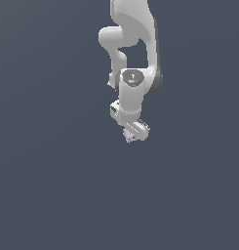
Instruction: Pick up the object and move it to a goal position.
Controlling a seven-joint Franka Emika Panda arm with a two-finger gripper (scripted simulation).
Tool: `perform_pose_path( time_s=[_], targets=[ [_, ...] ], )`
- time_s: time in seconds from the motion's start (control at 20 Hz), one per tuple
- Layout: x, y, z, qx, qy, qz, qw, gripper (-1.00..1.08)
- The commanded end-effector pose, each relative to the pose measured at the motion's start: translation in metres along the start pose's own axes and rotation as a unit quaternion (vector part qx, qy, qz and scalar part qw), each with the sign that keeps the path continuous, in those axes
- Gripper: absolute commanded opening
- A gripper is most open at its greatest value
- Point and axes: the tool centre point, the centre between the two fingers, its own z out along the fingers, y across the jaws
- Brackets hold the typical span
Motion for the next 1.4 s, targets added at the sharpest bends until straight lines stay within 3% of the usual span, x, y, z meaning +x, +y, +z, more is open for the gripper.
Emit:
perform_pose_path(
  time_s=[0.0, 0.7, 1.05, 1.35],
  targets=[
    [-0.006, 0.001, 0.003, 0.0, 0.0, 0.032, 0.9995, 1.0],
    [-0.035, 0.007, 0.017, 0.0, -0.001, 0.176, 0.9845, 1.0],
    [-0.04, 0.009, 0.02, 0.0, -0.001, 0.204, 0.979, 1.0],
    [-0.041, 0.009, 0.021, 0.0, -0.001, 0.205, 0.9788, 1.0]
  ],
)
